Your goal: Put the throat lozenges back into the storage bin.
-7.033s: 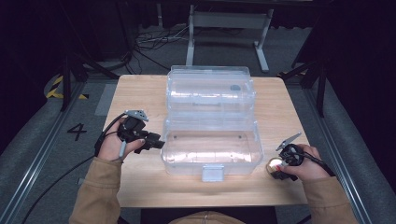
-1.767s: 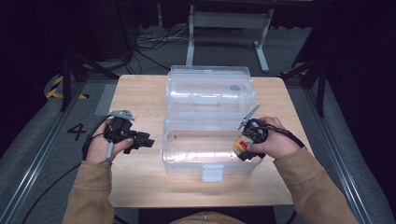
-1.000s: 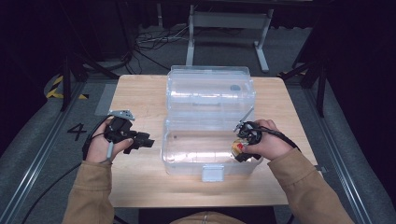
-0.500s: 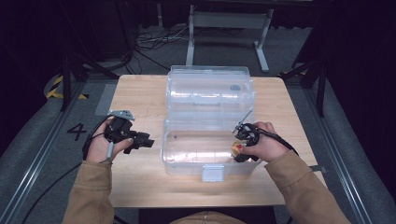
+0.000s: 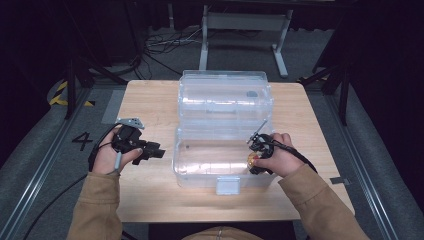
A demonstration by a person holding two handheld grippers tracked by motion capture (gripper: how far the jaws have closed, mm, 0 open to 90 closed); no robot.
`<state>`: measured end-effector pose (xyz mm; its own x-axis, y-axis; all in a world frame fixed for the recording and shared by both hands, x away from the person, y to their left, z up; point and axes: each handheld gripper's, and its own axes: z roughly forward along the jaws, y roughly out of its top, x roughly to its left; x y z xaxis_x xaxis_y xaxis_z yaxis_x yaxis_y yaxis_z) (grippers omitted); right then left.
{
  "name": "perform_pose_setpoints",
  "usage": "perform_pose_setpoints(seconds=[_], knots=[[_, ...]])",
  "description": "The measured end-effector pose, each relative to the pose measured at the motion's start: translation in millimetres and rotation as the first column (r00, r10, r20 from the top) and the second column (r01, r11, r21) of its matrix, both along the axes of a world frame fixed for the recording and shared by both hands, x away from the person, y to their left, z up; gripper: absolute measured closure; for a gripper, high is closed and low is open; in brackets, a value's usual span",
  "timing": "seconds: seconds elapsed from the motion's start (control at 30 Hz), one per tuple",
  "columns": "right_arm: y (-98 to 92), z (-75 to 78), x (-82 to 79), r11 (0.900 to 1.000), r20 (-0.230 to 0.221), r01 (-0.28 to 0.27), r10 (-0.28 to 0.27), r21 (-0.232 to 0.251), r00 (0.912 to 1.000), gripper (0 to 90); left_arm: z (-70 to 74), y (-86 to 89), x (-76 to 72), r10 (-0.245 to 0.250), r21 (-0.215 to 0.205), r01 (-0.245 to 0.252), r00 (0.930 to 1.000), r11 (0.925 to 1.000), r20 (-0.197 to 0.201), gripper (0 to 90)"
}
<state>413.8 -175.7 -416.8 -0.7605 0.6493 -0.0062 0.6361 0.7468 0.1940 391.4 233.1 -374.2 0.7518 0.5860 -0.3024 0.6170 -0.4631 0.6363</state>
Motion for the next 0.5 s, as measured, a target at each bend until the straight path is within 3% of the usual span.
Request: perform_pose_setpoints(seconds=[0.5], knots=[[3.3,-0.9,-3.4,1.000,-0.004,0.011,-0.011,0.000,0.9999,19.6,-0.7,0.4,0.2,0.005,-0.003,-0.005,1.0000,1.0000,-0.001,58.1]])
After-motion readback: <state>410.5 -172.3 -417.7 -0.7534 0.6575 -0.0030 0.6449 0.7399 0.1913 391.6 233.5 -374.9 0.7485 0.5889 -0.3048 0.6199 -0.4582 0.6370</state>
